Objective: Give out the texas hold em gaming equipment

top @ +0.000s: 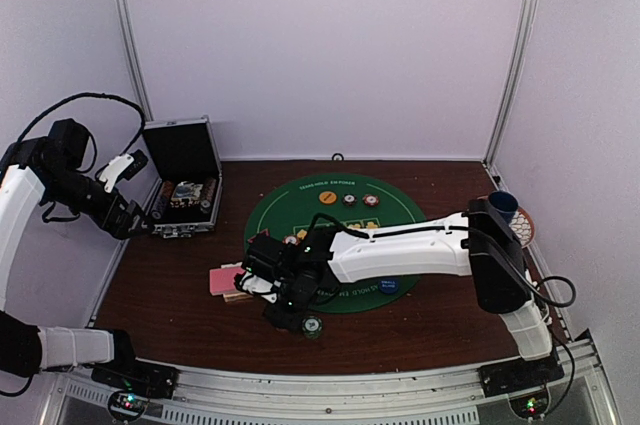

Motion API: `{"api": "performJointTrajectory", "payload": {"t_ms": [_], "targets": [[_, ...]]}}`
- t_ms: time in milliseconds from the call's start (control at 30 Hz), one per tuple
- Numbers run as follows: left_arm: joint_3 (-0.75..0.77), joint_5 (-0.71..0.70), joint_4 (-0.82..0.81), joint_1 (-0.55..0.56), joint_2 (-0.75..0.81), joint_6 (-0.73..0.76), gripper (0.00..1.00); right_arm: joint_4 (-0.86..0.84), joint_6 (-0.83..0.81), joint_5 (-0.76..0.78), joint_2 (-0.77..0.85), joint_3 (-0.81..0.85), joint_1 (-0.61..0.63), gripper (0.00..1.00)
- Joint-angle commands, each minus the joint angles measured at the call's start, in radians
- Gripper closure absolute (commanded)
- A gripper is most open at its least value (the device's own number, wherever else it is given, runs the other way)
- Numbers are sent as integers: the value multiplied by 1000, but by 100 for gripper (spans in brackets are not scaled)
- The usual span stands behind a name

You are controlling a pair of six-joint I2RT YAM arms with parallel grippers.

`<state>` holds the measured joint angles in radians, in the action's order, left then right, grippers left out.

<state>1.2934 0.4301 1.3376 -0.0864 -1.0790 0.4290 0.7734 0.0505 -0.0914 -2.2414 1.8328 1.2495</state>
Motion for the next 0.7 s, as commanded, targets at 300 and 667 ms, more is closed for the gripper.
{"api": "performJointTrajectory", "payload": {"t_ms": [300,667], "targets": [[11,2,0,-6,9,17,2,27,-10,39,6,31,-4,84],[18,6,0,-6,12,19,2,44,25,76,146,20,-29,99]]}}
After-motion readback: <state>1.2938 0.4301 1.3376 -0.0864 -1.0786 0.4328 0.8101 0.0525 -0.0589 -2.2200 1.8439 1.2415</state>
